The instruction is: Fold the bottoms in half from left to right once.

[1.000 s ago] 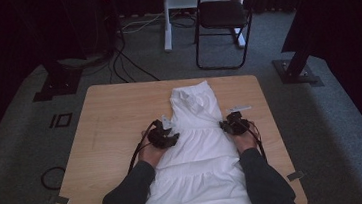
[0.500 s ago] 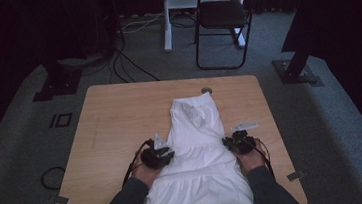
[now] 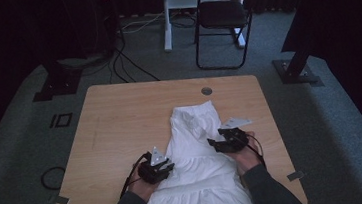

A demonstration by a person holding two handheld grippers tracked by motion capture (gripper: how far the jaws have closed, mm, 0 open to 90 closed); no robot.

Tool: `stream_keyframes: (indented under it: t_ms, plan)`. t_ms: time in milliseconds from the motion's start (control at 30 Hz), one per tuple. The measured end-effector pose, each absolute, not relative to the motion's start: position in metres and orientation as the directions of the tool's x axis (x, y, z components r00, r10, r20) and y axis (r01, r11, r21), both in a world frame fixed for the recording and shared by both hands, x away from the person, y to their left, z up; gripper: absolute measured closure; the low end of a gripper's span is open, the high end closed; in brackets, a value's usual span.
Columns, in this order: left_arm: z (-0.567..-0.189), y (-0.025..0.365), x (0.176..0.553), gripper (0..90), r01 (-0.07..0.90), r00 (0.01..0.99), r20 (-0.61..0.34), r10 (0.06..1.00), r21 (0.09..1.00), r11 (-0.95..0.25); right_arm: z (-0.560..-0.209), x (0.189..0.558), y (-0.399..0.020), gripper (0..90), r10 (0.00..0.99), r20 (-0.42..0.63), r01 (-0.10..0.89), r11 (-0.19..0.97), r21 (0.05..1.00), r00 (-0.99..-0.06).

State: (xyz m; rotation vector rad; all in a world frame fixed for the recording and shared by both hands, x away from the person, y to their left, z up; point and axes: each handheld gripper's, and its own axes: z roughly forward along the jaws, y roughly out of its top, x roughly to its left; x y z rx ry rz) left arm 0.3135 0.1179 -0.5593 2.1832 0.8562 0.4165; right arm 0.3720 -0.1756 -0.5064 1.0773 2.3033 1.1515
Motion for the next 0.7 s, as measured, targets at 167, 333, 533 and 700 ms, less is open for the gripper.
stream_keyframes:
  t_ms: [167, 333, 533, 700]
  plan:
    - [-0.56, 0.118, 0.313, 67.4, 0.443, 0.724, 0.031, 0.689, 0.745, -0.499, -0.513, 0.401, -0.141, 32.0, 0.73, 0.037, 0.48, 0.409, 0.776, -0.682]
    - [-0.56, 0.118, 0.312, 67.4, 0.445, 0.723, 0.031, 0.69, 0.743, -0.5, -0.507, 0.428, -0.148, 84.0, 0.769, -0.052, 0.479, 0.448, 0.755, -0.637]
    - [-0.559, 0.117, 0.311, 67.3, 0.445, 0.724, 0.038, 0.689, 0.736, -0.509, -0.494, 0.464, -0.187, 85.8, 0.874, 0.003, 0.53, 0.293, 0.796, -0.487]
    - [-0.559, 0.117, 0.305, 67.3, 0.439, 0.729, 0.044, 0.683, 0.735, -0.517, -0.54, 0.489, -0.191, 69.3, 0.897, 0.046, 0.66, 0.287, 0.694, -0.439]
